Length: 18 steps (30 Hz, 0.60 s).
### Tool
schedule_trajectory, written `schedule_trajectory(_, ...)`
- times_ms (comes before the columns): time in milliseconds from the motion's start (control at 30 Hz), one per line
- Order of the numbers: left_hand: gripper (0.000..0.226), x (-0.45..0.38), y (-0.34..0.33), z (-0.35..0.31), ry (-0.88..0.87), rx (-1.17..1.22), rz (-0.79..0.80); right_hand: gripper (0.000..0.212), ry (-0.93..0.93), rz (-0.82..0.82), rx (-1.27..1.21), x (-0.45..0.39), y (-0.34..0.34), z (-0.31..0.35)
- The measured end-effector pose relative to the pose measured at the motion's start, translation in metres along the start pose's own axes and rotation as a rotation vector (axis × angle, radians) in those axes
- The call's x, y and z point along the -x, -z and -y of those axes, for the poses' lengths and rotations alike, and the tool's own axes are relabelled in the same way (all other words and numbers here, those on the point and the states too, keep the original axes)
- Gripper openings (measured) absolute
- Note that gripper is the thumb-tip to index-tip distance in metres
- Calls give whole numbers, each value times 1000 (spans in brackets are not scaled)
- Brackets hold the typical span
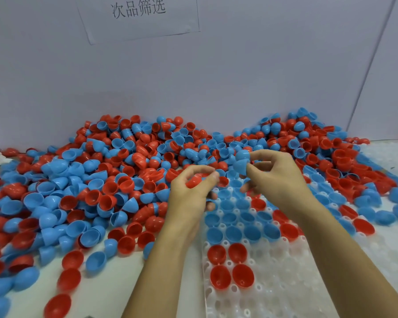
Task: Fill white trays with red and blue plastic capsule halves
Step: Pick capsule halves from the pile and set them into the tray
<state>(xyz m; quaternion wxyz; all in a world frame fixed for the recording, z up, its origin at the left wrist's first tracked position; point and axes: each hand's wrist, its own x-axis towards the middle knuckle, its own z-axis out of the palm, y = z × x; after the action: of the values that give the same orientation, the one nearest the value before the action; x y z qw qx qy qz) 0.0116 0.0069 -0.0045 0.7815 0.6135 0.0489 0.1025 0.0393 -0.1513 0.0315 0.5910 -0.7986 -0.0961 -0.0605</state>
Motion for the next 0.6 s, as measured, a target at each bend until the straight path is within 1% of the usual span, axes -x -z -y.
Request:
schedule_trajectory(33,8,0,2,0,42,51,-48,9,23,43,100,3,6,5)
schedule_trajectory(67,9,1,4,-1,79,98,-90,8,42,121,231,6,12,10)
schedule_trajectory(167,13,3,6,-2,167,200,-151,6,32,425,609,20,23,21)
schedule_trajectory(233,13,4,6,-3,227,272,-145,13,14,523,806,32,26,25)
schedule_trajectory(267,20,4,6,-4,247,301,-137,15,-3,545,873,39,27,25)
schedule_trajectory(300,24,5,5,-5,265,322,-130,14,-33,562,919,46,28,25)
schedule_trajectory(367,23,6,4,-7,287,373,-98,9,-93,594,985,58,24,20)
schedule_trajectory(467,30,5,5,-9,288,499,-32,17,-146,629,1040,67,12,10)
schedule_trajectory(533,27,5,5,-8,291,549,-19,19,-150,632,1064,67,8,11)
schedule_trajectory(600,16,4,5,-7,298,549,-41,19,-148,679,1055,62,11,16)
